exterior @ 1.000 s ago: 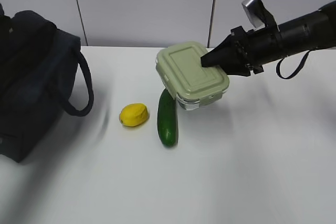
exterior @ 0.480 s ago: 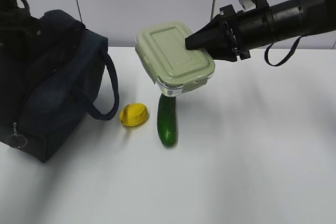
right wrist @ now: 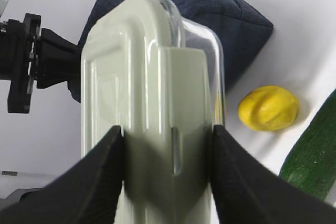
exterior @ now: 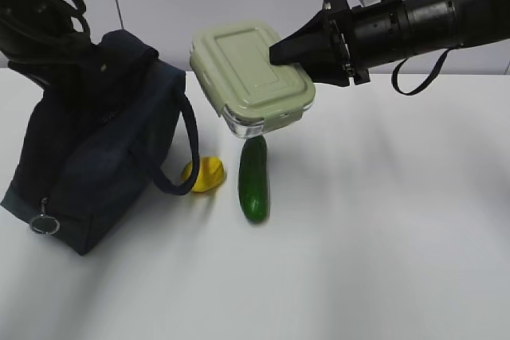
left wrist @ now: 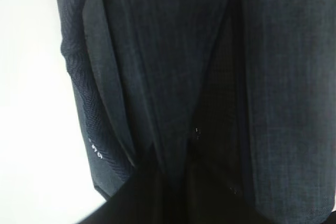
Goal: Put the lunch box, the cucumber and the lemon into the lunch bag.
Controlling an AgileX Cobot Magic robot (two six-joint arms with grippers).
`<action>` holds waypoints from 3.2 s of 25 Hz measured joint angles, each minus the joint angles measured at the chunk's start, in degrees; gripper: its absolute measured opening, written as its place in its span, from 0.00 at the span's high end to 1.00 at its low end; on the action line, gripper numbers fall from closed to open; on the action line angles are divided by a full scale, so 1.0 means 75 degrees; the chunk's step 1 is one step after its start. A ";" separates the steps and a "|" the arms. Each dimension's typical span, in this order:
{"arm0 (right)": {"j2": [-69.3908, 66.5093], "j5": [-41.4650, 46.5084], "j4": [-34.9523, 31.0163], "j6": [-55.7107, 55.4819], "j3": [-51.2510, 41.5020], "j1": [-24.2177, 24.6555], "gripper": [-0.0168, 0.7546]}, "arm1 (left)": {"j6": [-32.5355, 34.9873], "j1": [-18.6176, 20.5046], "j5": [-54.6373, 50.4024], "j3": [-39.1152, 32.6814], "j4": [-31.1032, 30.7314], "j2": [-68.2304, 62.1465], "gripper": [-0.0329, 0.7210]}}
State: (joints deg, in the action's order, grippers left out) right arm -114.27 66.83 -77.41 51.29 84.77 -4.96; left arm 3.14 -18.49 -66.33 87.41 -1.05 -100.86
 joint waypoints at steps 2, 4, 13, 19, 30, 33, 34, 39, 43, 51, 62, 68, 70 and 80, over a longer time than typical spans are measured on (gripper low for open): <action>0.0000 0.0000 -0.0032 0.0000 0.0000 -0.0059 0.50 | -0.0059 -0.0106 0.0060 0.0000 0.0029 -0.0027 0.95; 0.0000 0.0000 -0.0103 0.0000 0.0000 -0.0182 0.50 | -0.0130 -0.0222 0.0125 0.0000 0.0045 -0.0045 0.95; 0.0000 0.0000 -0.0495 0.0064 0.0000 -0.0480 0.50 | -0.0196 -0.0308 0.0170 0.0000 0.0500 -0.0096 0.95; 0.0000 0.0000 -0.0564 0.0188 0.0000 -0.0551 0.50 | -0.0208 -0.0308 0.0170 0.0000 0.0600 -0.0034 0.95; 0.0000 0.0000 -0.0670 0.0333 0.0000 -0.0558 0.50 | -0.0208 -0.0308 0.0170 0.0000 0.0956 0.0128 0.95; 0.0000 0.0000 -0.0670 0.0331 0.0000 -0.0558 0.50 | -0.0208 -0.0308 0.0170 0.0000 0.1015 0.0134 0.95; 0.0000 0.0000 -0.0670 0.0336 0.0000 -0.0558 0.50 | -0.0208 -0.0308 0.0176 0.0000 0.1050 0.0151 0.95; -0.0032 0.0000 -0.0688 0.0349 0.0000 -0.0570 0.50 | -0.0208 -0.0308 0.0291 0.0000 0.1212 0.0439 0.95; -0.0214 0.0000 -0.0688 0.0349 0.0000 -0.0607 0.50 | -0.0208 -0.0308 0.0311 0.0000 0.1256 0.0521 0.95; -0.0235 0.0000 -0.0508 0.0371 0.0000 -0.0686 0.50 | 0.0010 -0.0308 0.0362 0.0000 0.1743 0.0566 0.95; -0.0235 0.0000 -0.0237 0.0388 0.0000 -0.0702 0.50 | 0.0098 -0.0308 0.0365 0.0000 0.1827 0.0566 0.95; -0.0235 0.0000 -0.0114 0.0388 0.0000 -0.0797 0.50 | 0.0150 -0.0308 0.0377 0.0000 0.1827 0.0576 0.95; -0.0235 -0.0074 -0.0096 0.0388 0.0000 -0.0890 0.50 | 0.0148 -0.0308 0.0377 0.0000 0.1827 0.0576 0.95; -0.0235 -0.0685 -0.0127 0.0388 0.0000 -0.1223 0.50 | 0.0344 -0.0308 0.0345 0.0000 0.2050 0.0576 0.95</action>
State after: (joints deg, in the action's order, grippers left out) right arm -116.03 61.69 -78.37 54.21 84.77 -14.13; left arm 5.72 -20.80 -63.74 87.41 14.32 -96.55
